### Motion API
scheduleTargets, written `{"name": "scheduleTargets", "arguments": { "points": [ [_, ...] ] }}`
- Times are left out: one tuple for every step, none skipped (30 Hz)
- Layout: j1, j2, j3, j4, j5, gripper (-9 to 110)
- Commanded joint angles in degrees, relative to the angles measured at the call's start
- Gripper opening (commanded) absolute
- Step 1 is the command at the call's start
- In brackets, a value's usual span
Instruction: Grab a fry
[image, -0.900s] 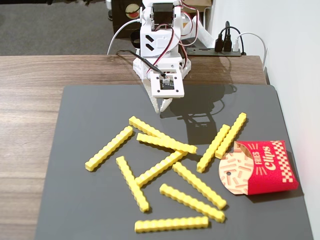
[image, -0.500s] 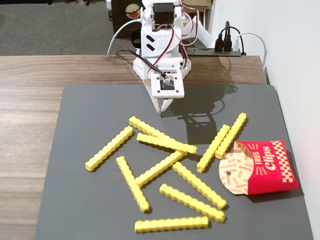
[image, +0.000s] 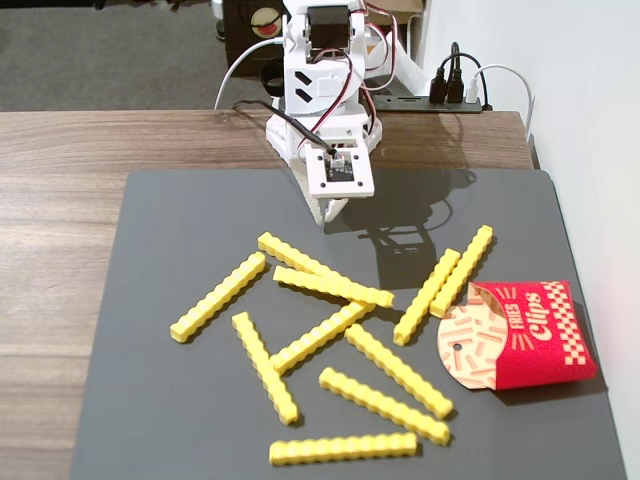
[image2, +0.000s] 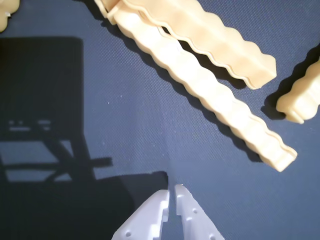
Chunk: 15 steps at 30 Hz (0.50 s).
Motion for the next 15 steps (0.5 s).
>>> {"name": "scheduleTargets", "arguments": {
  "points": [
    [0.5, -4.1, -4.4, 1.1, -1.4, 1],
    [0.9, -5.4, -5.4, 1.1, -1.8, 1],
    [1.3, -6.8, -6.2, 0.8, -2.2, 1],
    [1.7, -7.9, -6.9, 0.5, -2.5, 1],
    [2.1, -9.1, -7.8, 0.4, -2.9, 1],
    [2.5, -10.2, -8.9, 0.4, -3.2, 1],
    [3.0, -11.3, -9.9, 0.5, -3.4, 1],
    [3.5, -12.4, -11.1, 0.8, -3.9, 1],
    [4.3, -13.4, -12.3, 1.1, -4.4, 1],
    [5.0, -14.4, -13.3, 1.1, -4.9, 1],
    [6.0, -15.3, -14.4, 1.3, -5.9, 1],
    [7.1, -16.2, -15.6, 1.4, -7.0, 1],
    [8.5, -17.3, -16.9, 1.7, -8.6, 1],
    [9.8, -18.2, -17.9, 1.9, -10.1, 1],
    [11.2, -19.2, -19.2, 2.3, -12.3, 1]
  ]
}}
